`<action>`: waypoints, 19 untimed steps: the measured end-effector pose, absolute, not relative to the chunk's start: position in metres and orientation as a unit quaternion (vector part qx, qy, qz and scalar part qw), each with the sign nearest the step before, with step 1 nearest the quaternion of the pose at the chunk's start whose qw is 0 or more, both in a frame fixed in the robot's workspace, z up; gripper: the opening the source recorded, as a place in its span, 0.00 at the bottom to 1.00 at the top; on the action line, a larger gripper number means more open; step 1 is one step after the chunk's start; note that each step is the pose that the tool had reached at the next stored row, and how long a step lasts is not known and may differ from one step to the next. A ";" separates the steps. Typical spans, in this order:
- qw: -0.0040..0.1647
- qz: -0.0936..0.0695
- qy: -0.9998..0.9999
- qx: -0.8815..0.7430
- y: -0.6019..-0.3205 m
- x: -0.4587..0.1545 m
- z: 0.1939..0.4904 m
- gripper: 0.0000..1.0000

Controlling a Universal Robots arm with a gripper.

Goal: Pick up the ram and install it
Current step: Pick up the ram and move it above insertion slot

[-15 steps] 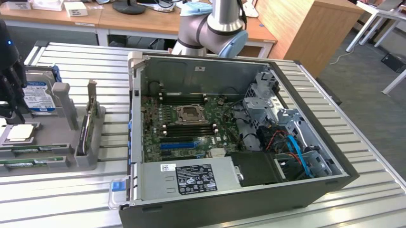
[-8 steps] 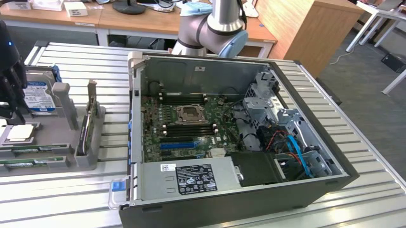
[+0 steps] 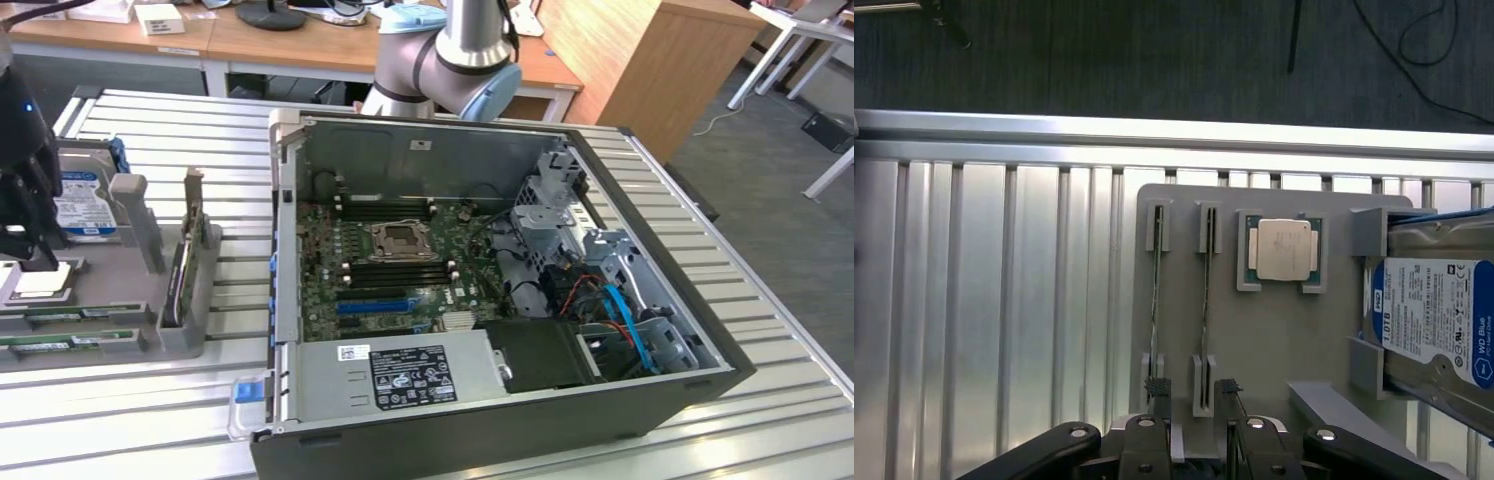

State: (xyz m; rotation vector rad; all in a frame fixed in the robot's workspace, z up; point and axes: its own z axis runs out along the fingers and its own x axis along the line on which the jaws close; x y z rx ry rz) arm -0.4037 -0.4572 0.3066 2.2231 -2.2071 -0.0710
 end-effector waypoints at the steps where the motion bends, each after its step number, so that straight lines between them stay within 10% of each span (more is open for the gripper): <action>1: 0.004 -0.023 -0.704 0.709 -0.457 -0.404 0.305 0.31; 19: 0.004 -0.023 -0.704 0.709 -0.460 -0.404 0.297 0.31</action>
